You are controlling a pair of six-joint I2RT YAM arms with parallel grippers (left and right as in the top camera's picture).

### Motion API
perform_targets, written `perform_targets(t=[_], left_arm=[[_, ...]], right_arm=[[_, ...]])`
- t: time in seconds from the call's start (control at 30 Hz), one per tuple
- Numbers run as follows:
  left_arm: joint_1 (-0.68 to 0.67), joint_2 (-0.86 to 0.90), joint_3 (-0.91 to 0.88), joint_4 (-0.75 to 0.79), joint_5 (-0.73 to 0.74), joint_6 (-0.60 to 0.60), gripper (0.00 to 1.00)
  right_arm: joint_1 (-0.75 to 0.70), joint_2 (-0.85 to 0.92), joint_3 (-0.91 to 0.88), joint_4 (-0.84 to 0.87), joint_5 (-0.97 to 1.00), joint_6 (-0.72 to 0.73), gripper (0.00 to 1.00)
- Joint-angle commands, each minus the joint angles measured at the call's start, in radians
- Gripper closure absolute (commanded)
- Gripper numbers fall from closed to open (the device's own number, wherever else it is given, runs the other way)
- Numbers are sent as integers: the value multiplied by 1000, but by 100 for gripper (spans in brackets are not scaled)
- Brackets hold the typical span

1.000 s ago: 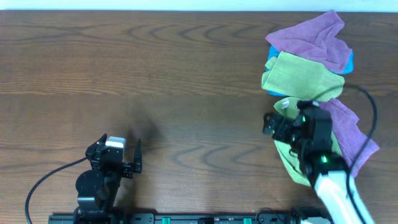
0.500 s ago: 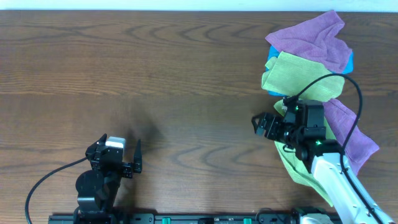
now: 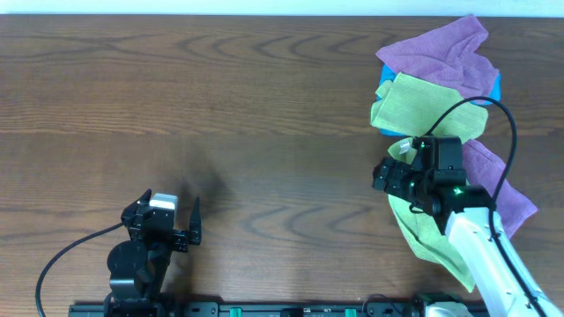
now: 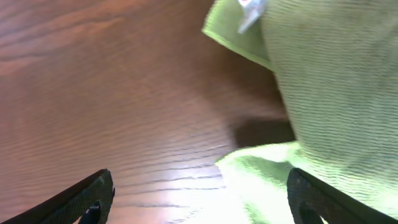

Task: Fold the cloth
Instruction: 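Move the right gripper down to the lime-green cloth corner and grasp it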

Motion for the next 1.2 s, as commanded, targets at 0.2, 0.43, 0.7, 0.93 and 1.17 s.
perform_targets(t=[0.2,0.43,0.7,0.93,1.17], left_arm=[[-3,-5,-19,-11,-18,-11,5],[-3,-5,-19,-11,-18,-11,5],[-3,-5,-19,-11,-18,-11,5],[-3,-6,-19,-11,-18,-11,5],[-3,-5,-19,-11,-18,-11,5]], right_arm=[[-5,129,16,-12,96,31,16],[-5,183,16,-12,140,50,23],[-5,207,16,-13,151,76,62],[-5,209,16,-16,150,84,99],[-5,209,45,-35,125,83,99]])
